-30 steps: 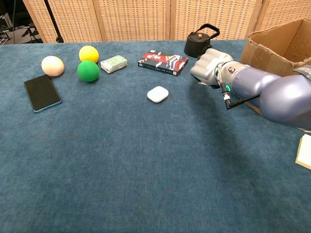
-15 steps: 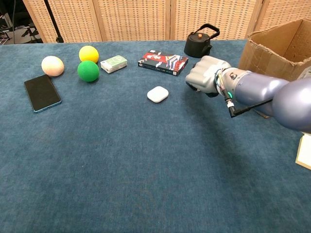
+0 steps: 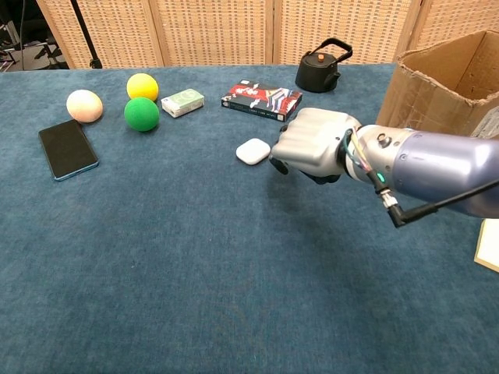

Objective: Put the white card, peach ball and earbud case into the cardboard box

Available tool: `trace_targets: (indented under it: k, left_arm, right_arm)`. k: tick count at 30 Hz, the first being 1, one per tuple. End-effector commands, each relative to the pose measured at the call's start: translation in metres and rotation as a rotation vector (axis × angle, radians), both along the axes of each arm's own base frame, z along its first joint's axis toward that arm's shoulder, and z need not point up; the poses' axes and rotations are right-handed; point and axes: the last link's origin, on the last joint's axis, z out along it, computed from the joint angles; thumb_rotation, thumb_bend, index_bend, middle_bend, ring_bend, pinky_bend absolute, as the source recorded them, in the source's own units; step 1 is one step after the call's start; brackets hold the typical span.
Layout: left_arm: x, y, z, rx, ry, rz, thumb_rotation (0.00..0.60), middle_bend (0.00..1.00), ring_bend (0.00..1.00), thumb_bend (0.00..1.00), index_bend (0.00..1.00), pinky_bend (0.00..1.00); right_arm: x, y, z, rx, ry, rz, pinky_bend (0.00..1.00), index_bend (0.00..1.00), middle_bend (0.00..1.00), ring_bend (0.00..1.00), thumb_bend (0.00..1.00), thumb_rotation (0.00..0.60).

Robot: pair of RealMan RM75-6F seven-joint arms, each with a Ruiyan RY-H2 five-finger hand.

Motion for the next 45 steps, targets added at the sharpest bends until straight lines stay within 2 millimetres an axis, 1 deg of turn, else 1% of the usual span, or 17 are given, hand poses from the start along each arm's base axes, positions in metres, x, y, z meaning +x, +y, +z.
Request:
trace_targets:
  k: [1, 3, 5, 9, 11, 15, 18, 23, 27, 32, 34, 45]
  left_arm:
    - [0.0, 0.0, 0.0, -0.001, 0.0, 0.0, 0.6, 0.0, 0.0, 0.01, 0.0, 0.09]
    - [0.0, 0.0, -0.001, -0.004, 0.001, -0.002, 0.6, 0.0, 0.0, 0.01, 0.0, 0.09]
    - [0.0, 0.0, -0.001, -0.005, 0.001, -0.003, 0.6, 0.0, 0.0, 0.01, 0.0, 0.09]
    - [0.001, -0.001, 0.0, -0.001, 0.0, -0.007, 0.6, 0.0, 0.0, 0.01, 0.0, 0.09]
    - [0.001, -0.001, 0.0, -0.003, 0.0, -0.007, 0.6, 0.0, 0.0, 0.01, 0.0, 0.09]
    - [0.001, -0.001, -0.001, -0.007, 0.003, -0.006, 0.6, 0.0, 0.0, 0.01, 0.0, 0.09]
    - [0.001, 0.0, -0.002, -0.008, 0.006, -0.008, 0.6, 0.0, 0.0, 0.01, 0.0, 0.09]
    - [0.002, 0.0, -0.003, -0.009, 0.007, -0.007, 0.6, 0.0, 0.0, 0.01, 0.0, 0.09]
    - [0.002, 0.0, -0.003, -0.011, 0.009, -0.007, 0.6, 0.0, 0.0, 0.01, 0.0, 0.09]
    - [0.002, 0.0, -0.004, -0.012, 0.011, -0.006, 0.6, 0.0, 0.0, 0.01, 0.0, 0.09]
    - [0.003, 0.0, -0.005, -0.013, 0.012, -0.01, 0.6, 0.0, 0.0, 0.01, 0.0, 0.09]
    - [0.003, -0.001, -0.004, -0.011, 0.011, -0.01, 0.6, 0.0, 0.0, 0.01, 0.0, 0.09]
  right_arm:
    - [0.01, 0.004, 0.016, -0.03, -0.026, 0.057, 0.21, 0.32, 0.25, 0.16, 1.0, 0.6]
    - [0.013, -0.002, 0.024, -0.072, -0.026, 0.089, 0.21, 0.32, 0.25, 0.16, 1.0, 0.6]
    - [0.01, -0.012, 0.028, -0.118, -0.009, 0.104, 0.21, 0.32, 0.25, 0.16, 1.0, 0.6]
    - [-0.012, -0.034, 0.033, -0.19, 0.061, 0.068, 0.21, 0.32, 0.25, 0.16, 1.0, 0.6]
    - [-0.022, -0.041, 0.032, -0.218, 0.092, 0.038, 0.21, 0.32, 0.25, 0.16, 1.0, 0.6]
    - [-0.04, -0.048, 0.028, -0.233, 0.129, -0.021, 0.21, 0.32, 0.25, 0.16, 1.0, 0.6]
    - [-0.048, -0.05, 0.025, -0.234, 0.139, -0.039, 0.21, 0.32, 0.25, 0.16, 1.0, 0.6]
    - [-0.055, -0.051, 0.02, -0.225, 0.141, -0.06, 0.21, 0.32, 0.25, 0.16, 1.0, 0.6]
    - [-0.06, -0.046, 0.016, -0.199, 0.135, -0.063, 0.21, 0.32, 0.25, 0.16, 1.0, 0.6]
    - [-0.06, -0.042, 0.013, -0.186, 0.132, -0.048, 0.21, 0.32, 0.25, 0.16, 1.0, 0.6]
    - [-0.059, -0.036, 0.01, -0.164, 0.122, -0.042, 0.21, 0.32, 0.25, 0.16, 1.0, 0.6]
    - [-0.061, -0.024, 0.006, -0.118, 0.123, -0.04, 0.21, 0.32, 0.25, 0.16, 1.0, 0.6]
